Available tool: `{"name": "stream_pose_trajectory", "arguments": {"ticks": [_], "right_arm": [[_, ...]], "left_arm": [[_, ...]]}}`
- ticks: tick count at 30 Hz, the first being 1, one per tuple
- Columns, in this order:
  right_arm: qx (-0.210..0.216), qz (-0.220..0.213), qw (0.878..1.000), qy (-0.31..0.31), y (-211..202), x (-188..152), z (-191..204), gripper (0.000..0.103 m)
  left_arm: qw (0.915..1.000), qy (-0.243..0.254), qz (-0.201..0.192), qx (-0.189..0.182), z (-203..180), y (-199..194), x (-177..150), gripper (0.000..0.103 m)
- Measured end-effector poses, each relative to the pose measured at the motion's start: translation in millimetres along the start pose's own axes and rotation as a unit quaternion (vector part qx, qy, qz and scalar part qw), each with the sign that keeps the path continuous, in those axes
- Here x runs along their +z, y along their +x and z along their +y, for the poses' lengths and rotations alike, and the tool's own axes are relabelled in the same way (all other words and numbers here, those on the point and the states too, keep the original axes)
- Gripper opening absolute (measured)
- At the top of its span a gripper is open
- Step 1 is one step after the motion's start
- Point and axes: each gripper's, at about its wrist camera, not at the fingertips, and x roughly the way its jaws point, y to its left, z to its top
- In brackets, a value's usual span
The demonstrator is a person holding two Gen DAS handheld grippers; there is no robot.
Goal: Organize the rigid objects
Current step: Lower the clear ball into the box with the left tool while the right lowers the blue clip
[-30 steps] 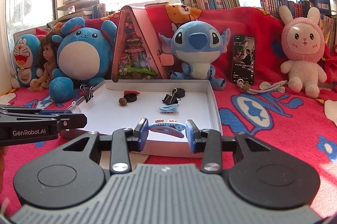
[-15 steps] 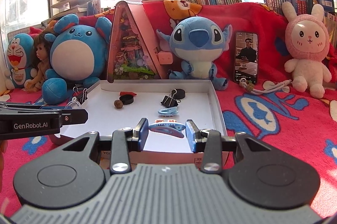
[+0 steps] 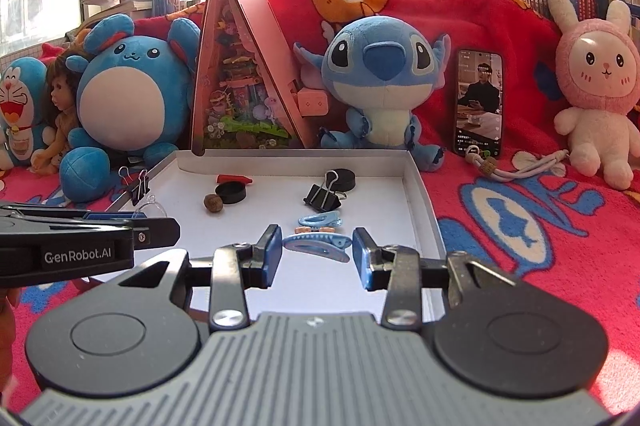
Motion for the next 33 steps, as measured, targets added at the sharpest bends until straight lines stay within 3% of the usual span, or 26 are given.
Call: {"name": "stream_pose_trajectory", "arguments": {"ticks": [18,33], "right_arm": [[0.003,0.048,0.999,0.021,60,13,-5,0.044],[0.006,0.054,0.998,0.03,76,16,-6,0.045]], "left_arm": [[0.9981,-0.034,0.05,0.012,13,57,15,0.027],[0.9973,-0.045,0.056,0.017,12,75,23,0.027]]}}
